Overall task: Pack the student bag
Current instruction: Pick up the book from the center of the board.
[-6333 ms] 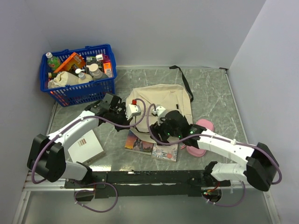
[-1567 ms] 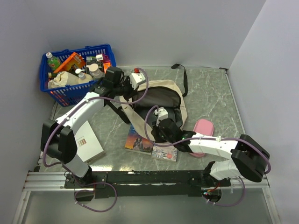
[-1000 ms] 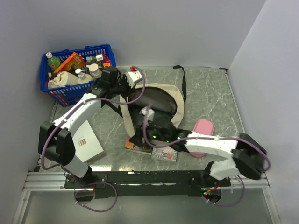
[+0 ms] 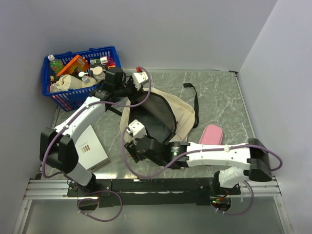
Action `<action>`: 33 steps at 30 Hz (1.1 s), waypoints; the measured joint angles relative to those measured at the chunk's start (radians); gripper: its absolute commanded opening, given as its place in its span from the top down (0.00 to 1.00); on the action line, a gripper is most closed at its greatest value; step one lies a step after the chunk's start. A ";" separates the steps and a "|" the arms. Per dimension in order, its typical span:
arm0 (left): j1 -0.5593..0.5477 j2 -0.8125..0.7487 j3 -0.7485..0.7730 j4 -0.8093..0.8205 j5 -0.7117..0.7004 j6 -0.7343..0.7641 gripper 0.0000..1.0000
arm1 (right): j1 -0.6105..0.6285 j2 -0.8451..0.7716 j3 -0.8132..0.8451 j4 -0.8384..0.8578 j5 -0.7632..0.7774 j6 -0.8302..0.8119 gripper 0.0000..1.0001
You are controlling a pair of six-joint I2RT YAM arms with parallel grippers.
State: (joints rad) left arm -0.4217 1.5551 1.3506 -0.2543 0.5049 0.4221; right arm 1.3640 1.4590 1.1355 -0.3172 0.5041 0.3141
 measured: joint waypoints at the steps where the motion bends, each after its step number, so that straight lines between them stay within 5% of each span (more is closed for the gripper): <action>1: -0.001 0.005 0.007 -0.009 0.011 0.002 0.99 | 0.013 -0.026 -0.010 0.035 -0.026 -0.018 0.30; 6: 0.001 0.029 0.069 -0.087 0.081 0.018 0.99 | -0.005 -0.107 -0.135 0.315 -0.294 -0.062 0.30; 16: 0.000 0.032 0.093 -0.155 0.148 0.035 0.99 | -0.169 0.320 -0.108 0.639 -0.827 0.068 0.39; 33: 0.001 0.031 0.069 -0.134 0.153 0.031 0.99 | -0.222 0.559 0.102 0.735 -1.011 0.194 0.45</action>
State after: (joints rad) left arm -0.4210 1.5864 1.4197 -0.3878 0.6575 0.4534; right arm 1.1416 2.0178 1.2377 0.4179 -0.5064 0.5079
